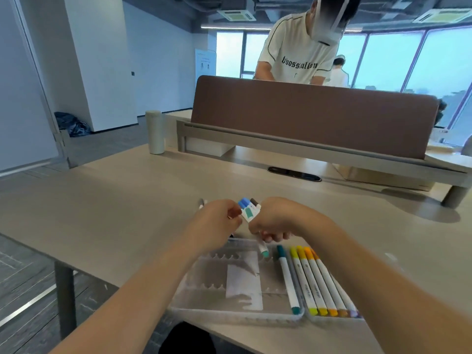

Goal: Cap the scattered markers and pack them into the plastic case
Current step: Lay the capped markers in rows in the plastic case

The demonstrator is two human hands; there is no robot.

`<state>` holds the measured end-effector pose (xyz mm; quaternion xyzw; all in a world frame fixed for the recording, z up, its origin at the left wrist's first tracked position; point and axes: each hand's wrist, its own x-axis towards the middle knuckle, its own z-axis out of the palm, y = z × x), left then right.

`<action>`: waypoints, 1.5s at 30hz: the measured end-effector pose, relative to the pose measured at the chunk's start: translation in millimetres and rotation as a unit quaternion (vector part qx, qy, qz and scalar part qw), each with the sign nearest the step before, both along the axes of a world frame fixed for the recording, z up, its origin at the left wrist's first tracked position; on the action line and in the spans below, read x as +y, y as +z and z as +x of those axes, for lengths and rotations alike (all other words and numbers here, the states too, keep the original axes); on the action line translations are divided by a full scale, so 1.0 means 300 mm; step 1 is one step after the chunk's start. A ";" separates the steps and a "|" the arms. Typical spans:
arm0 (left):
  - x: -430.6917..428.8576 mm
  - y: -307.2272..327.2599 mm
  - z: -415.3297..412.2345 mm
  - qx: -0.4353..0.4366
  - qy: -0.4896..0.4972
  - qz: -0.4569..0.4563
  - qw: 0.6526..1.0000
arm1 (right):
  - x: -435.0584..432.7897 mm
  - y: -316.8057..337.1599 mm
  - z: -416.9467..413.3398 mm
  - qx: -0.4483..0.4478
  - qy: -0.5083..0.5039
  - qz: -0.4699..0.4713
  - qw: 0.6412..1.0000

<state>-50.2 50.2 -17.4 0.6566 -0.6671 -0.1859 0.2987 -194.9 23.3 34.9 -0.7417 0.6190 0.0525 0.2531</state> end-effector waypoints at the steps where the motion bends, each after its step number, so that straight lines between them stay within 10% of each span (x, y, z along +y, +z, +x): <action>1: 0.014 0.002 -0.026 -0.004 -0.012 0.004 1.000 | 0.032 0.009 -0.028 0.002 0.007 0.007 1.000; 22: 0.195 -0.027 -0.182 -0.145 -0.223 0.084 0.960 | 0.177 -0.072 -0.217 -0.012 0.012 0.016 1.000; 34: 0.181 -0.013 -0.179 -0.119 -0.195 0.090 0.969 | 0.133 -0.062 -0.188 0.034 0.034 0.034 0.998; 45: 0.065 0.055 0.052 0.037 -0.009 -0.050 0.998 | -0.025 -0.113 0.064 -0.042 -0.002 -0.135 0.990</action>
